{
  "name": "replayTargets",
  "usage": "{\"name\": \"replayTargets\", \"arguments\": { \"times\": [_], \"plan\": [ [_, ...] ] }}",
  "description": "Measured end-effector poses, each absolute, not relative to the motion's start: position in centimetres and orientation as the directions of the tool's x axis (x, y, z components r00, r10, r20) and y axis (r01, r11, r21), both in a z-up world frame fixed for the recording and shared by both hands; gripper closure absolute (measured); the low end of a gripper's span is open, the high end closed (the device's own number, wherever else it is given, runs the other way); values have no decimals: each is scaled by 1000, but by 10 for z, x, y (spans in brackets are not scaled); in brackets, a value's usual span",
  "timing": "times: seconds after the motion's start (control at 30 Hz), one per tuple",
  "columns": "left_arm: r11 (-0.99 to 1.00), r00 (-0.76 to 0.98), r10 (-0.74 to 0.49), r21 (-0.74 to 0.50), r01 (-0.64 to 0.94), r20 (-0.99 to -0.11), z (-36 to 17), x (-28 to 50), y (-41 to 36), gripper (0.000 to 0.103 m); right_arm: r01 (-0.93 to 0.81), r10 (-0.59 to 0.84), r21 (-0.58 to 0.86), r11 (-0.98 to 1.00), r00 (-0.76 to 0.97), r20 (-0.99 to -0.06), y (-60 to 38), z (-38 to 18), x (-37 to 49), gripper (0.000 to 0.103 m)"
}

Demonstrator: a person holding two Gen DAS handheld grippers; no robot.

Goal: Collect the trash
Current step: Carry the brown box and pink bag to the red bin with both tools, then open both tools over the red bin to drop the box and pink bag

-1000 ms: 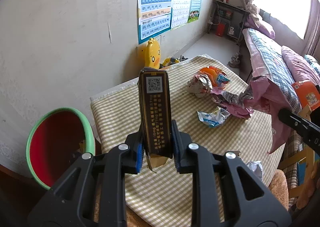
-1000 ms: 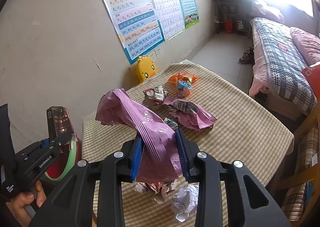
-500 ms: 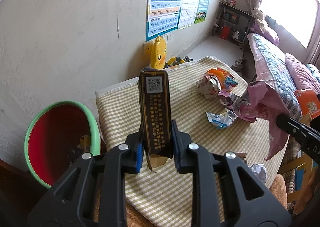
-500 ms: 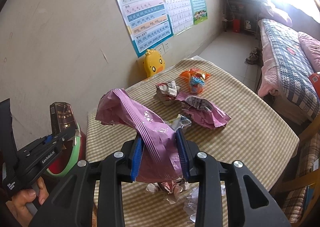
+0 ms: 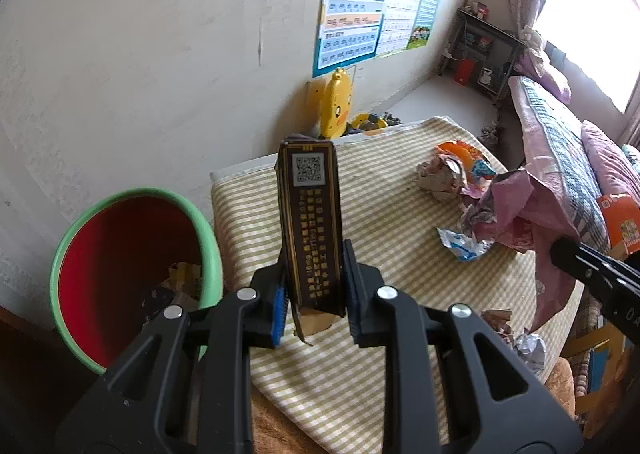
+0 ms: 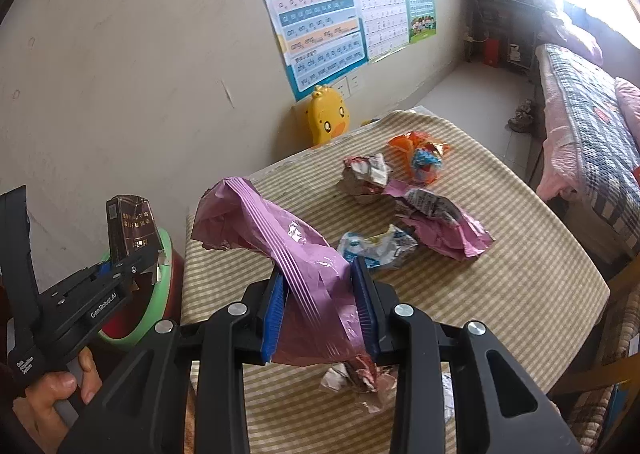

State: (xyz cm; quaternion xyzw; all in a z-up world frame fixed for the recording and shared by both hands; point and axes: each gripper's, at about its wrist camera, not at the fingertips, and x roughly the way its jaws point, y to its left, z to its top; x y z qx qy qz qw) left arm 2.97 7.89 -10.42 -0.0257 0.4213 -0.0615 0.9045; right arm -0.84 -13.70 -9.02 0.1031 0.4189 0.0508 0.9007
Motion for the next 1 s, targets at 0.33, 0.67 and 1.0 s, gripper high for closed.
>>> {"name": "replayTargets", "arguments": {
  "times": [0.33,0.67,1.0],
  "plan": [
    [994,629,-96,-103,25,-771,-112,36,107,81,-72,210,212,975,620,-756,-103,-94,9,72],
    [994,614,-26,-85,-67,-789,-126,38,149,81,-153,275,229,961,589,-760,-56,-97,34,72],
    [980,564,65,-52,-190,-823,-152,33,201,81,-230,389,315,921,511,-766,4,-108,61,72]
  ]
}}
